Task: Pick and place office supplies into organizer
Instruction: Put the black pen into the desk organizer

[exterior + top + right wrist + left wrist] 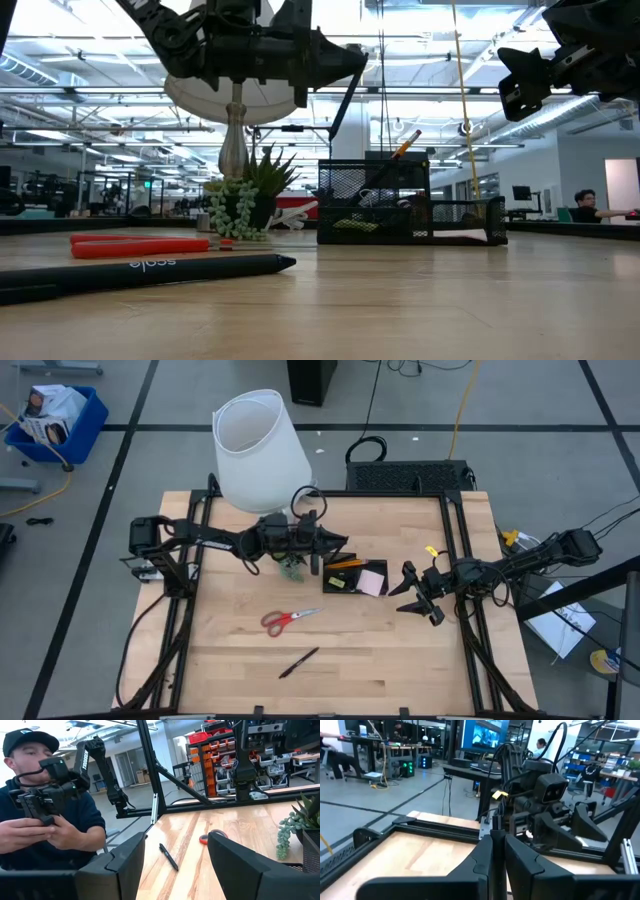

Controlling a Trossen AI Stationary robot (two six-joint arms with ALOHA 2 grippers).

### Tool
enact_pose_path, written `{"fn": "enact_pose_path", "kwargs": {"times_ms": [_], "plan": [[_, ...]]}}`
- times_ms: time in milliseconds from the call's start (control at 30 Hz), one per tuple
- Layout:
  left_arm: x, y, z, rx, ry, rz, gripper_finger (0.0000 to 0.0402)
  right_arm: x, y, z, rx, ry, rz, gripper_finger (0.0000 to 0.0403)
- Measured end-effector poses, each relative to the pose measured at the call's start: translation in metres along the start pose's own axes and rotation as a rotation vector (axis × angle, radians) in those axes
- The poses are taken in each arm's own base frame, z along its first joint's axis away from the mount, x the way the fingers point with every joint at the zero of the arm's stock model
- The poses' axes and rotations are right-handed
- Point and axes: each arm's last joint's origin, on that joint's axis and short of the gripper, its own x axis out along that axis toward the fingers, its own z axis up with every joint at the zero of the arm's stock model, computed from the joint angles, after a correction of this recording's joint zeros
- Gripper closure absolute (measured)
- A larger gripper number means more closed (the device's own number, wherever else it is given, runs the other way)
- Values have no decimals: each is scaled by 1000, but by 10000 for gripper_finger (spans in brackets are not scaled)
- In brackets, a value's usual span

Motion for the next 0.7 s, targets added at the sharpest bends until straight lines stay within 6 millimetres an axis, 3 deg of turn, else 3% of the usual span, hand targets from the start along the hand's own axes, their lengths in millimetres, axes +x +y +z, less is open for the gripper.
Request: {"fn": "enact_pose_path", "kwargs": {"times_ms": [300,567,700], "plan": [[3,0,-5,27,-37,3,347,0,0,0,0,0,0,191],[14,14,-27,29,9,69,364,0,0,0,0,0,0,192],[20,18,-35,27,25,74,352,0,0,0,0,0,0,191]]}}
